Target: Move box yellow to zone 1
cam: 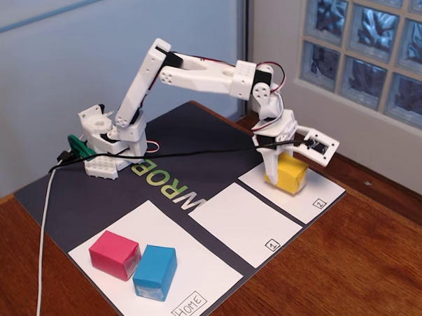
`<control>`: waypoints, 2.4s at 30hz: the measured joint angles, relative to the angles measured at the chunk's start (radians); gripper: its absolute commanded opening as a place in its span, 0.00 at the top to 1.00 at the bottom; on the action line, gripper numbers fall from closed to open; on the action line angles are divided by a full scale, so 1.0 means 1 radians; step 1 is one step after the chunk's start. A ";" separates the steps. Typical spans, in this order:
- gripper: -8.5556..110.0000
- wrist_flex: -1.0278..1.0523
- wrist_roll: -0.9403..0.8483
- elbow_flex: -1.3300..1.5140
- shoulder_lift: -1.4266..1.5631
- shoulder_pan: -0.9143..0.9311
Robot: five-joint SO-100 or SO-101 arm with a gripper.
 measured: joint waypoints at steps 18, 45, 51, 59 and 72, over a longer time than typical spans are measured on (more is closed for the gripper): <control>0.93 0.095 -0.290 0.061 0.367 0.173; 0.93 0.002 -0.284 0.486 0.426 0.357; 0.93 -0.044 -0.284 0.486 0.379 0.367; 0.93 -0.098 -0.281 0.518 0.339 0.371; 0.93 -0.245 -0.278 0.565 0.273 0.360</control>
